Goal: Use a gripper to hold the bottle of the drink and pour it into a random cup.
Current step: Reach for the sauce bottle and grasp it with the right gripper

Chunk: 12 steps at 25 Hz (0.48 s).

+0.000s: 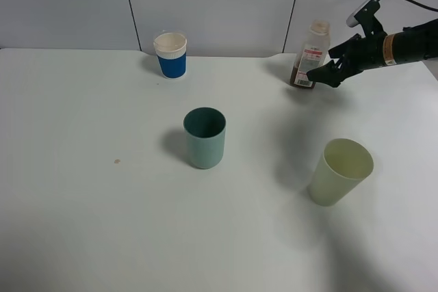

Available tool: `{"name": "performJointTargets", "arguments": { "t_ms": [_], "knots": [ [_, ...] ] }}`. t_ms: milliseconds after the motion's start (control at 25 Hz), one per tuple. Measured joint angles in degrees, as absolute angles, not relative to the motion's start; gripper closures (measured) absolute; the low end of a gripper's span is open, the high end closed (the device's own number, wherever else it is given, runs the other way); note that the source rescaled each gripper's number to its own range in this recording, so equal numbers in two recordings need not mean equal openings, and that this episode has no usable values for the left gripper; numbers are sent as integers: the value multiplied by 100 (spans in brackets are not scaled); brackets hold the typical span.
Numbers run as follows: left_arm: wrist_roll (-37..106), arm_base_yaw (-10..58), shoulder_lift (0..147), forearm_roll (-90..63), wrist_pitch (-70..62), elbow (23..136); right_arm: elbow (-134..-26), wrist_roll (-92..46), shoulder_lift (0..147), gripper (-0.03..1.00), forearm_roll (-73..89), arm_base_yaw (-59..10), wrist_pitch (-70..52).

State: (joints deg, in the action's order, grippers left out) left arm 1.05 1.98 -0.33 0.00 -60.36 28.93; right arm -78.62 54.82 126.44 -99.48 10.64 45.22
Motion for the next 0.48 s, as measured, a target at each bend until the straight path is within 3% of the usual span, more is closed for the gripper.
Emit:
{"name": "performJointTargets", "arguments": {
  "t_ms": [480],
  "knots": [
    [105, 198, -33, 30, -6036, 2893, -8287, 5482, 13056, -1, -9950, 694, 4655]
  ]
}}
